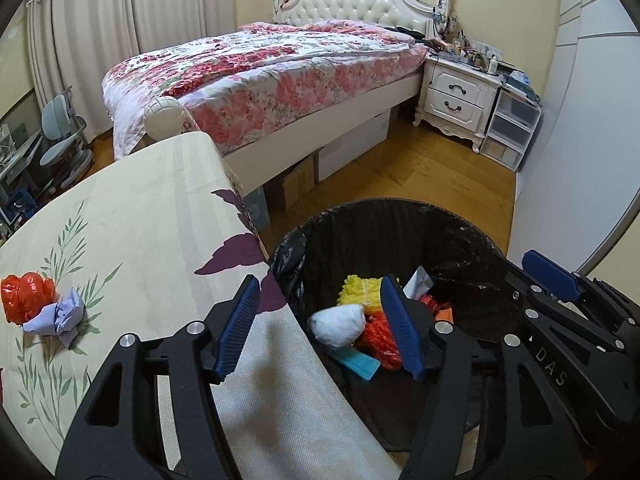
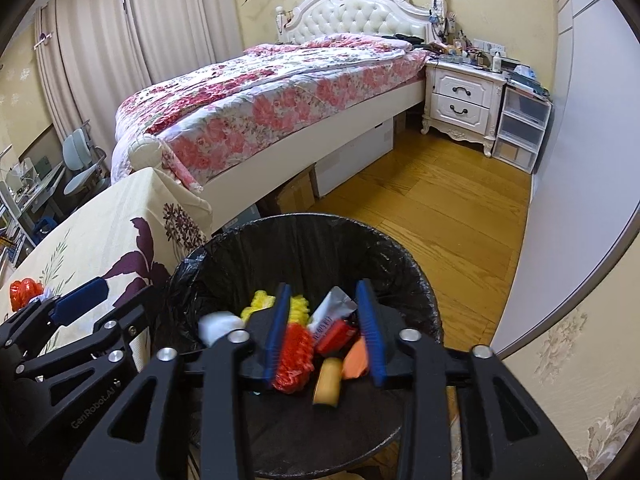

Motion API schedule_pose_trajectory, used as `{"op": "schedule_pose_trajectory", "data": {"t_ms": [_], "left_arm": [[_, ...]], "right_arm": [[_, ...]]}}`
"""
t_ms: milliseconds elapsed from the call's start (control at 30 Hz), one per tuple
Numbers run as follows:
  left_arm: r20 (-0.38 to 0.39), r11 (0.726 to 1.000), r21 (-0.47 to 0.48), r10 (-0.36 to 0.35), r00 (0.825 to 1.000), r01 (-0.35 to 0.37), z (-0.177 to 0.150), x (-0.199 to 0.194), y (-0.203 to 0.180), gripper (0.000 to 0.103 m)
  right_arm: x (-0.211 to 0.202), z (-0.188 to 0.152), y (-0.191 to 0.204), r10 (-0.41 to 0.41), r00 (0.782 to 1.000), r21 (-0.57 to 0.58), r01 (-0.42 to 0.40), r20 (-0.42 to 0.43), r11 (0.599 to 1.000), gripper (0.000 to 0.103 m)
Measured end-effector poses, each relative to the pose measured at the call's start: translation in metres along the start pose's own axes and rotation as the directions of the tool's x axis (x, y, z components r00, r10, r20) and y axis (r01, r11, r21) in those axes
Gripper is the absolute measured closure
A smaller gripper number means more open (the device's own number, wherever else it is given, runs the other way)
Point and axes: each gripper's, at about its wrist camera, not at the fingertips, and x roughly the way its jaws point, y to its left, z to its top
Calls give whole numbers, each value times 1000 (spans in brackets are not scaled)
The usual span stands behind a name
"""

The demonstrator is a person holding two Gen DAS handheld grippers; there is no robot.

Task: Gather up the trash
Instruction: 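Open both tools over the bin, dropping the white bag and spray can, then move both tools back toward the red bag and lavender cloth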

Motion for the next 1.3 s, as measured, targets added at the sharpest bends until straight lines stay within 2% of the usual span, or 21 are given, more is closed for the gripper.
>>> {"op": "schedule_pose_trajectory", "data": {"t_ms": [67,300,400,667,900,1300], "left_arm": [[7,1000,-7,2,1000,-2,0,-2,3,34],[18,1000,-15,13,1000,-13,-4,-10,11,26],[21,999,-18,49,999,-49,-5,-15,15,22],[36,995,-62,83,996,-80,-15,-40,45,21],[33,983,-118,146,989,-141,-31,-64,92,21],[-20,924,-267,278,960,-273,-71,-102,193,21]], "right_arm": [[-2,0,-1,-4,1000,2,4,3,1000,62],[-10,-1,1,-42,999,-5,42,30,999,37],[-14,0,1,-51,998,1,51,39,999,27],[-20,-5,25,-13,999,-27,14,29,1000,25],[-23,-10,66,68,998,-73,-67,5,995,25],[-26,-27,171,232,971,-214,-241,-66,947,25]]}}
